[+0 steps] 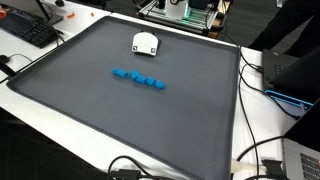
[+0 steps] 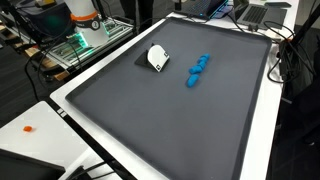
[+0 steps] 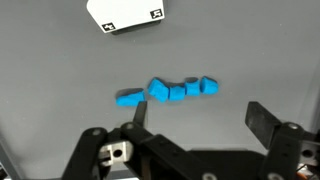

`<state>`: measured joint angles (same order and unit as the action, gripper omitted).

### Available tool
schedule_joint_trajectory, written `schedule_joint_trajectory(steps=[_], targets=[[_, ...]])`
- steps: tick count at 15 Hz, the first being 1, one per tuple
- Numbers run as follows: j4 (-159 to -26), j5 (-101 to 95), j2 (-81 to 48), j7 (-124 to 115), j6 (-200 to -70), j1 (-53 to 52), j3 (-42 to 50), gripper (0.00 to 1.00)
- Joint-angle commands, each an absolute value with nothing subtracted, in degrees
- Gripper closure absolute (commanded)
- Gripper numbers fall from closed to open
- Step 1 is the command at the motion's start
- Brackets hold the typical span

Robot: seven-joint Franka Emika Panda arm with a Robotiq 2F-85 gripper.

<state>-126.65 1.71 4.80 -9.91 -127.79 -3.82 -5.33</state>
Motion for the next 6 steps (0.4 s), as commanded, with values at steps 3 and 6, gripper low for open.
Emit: schedule_joint_trajectory(steps=[3,6], targets=[[-125.73,1.28,4.09,-6.84,-127.6,-4.08,-5.22,0.0],[-125.7,1.23,4.03,-6.4,-127.6,-4.09,-5.22,0.0]])
